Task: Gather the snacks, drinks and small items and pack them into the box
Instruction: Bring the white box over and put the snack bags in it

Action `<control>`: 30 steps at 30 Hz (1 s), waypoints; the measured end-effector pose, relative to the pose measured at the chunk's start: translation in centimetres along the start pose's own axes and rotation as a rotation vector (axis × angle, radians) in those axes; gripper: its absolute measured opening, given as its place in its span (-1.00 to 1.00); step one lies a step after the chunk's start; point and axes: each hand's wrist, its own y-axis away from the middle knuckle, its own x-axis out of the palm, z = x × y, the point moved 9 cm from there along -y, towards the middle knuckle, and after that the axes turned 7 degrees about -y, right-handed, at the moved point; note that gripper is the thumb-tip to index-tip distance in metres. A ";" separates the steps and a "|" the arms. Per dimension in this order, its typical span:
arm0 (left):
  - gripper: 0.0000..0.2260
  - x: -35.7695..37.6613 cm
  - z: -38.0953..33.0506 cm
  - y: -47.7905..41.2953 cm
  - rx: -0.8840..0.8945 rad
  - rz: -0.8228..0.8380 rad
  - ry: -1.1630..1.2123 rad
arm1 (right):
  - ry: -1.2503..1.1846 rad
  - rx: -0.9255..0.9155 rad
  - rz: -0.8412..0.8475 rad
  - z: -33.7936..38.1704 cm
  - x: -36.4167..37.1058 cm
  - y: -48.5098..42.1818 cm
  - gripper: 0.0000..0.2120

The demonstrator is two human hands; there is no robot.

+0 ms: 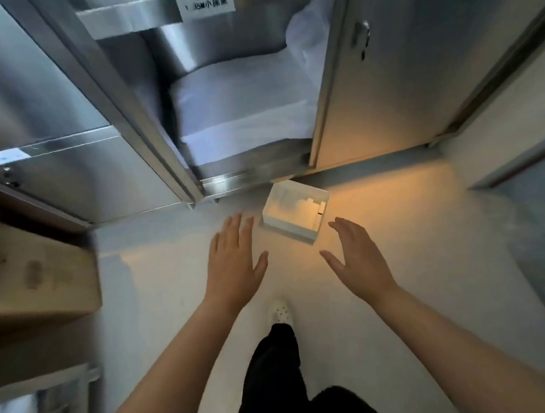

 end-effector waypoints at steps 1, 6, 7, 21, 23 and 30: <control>-0.43 1.5 0.4 -2.3 0.008 0.022 -0.012 | -0.008 0.007 0.011 -1.1 0.8 -2.2 -0.46; -0.40 13.1 1.2 -11.7 0.114 0.152 -0.069 | -0.025 0.015 0.048 -8.7 6.7 -11.6 -0.41; -0.40 16.3 1.3 -13.3 0.145 0.182 -0.087 | -0.025 0.020 0.054 -10.7 8.2 -13.2 -0.40; -0.39 56.1 5.1 -23.6 0.378 0.310 -0.288 | 0.120 -0.054 0.230 -35.2 38.1 -26.0 -0.35; -0.40 60.1 6.0 -24.2 0.378 0.318 -0.296 | 0.119 -0.055 0.236 -37.5 41.7 -26.9 -0.35; -0.46 68.8 9.0 -26.1 0.371 0.353 -0.340 | 0.138 -0.044 0.274 -43.7 49.5 -27.8 -0.44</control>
